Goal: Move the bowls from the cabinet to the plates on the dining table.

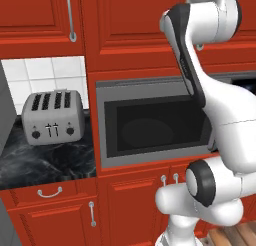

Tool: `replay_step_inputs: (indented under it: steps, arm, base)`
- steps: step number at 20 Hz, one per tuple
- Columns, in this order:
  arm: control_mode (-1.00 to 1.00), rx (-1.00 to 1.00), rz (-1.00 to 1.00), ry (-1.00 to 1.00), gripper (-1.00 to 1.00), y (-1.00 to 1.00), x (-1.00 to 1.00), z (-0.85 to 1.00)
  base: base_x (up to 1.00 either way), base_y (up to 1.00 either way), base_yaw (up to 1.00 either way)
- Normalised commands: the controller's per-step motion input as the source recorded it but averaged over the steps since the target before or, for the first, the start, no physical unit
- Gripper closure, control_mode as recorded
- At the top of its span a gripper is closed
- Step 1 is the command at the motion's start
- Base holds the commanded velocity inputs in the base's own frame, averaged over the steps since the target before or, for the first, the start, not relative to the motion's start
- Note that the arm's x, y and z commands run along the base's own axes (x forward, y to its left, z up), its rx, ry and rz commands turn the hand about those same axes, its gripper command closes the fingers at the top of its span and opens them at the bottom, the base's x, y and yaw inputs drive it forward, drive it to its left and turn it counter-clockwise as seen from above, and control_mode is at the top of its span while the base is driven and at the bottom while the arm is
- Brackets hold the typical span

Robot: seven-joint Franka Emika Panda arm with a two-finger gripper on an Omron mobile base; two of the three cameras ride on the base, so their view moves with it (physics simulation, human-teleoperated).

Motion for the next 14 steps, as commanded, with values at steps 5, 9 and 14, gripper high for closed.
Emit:
replay_step_inputs:
  steps: [5, 9, 14]
  arm:
    - [-1.00, 0.10, 0.00, 0.00, -1.00, -0.21, 0.11, 0.04]
    - [-1.00, 0.04, 0.00, 0.00, -1.00, -0.26, 0.02, 0.01]
    - [-1.00, 0.00, 0.00, 0.00, -1.00, -0.02, 0.17, 0.00]
  base:
    - [0.00, 0.00, 0.00]
    - [0.00, 0.00, 0.00]
    - [0.00, 0.00, 0.00]
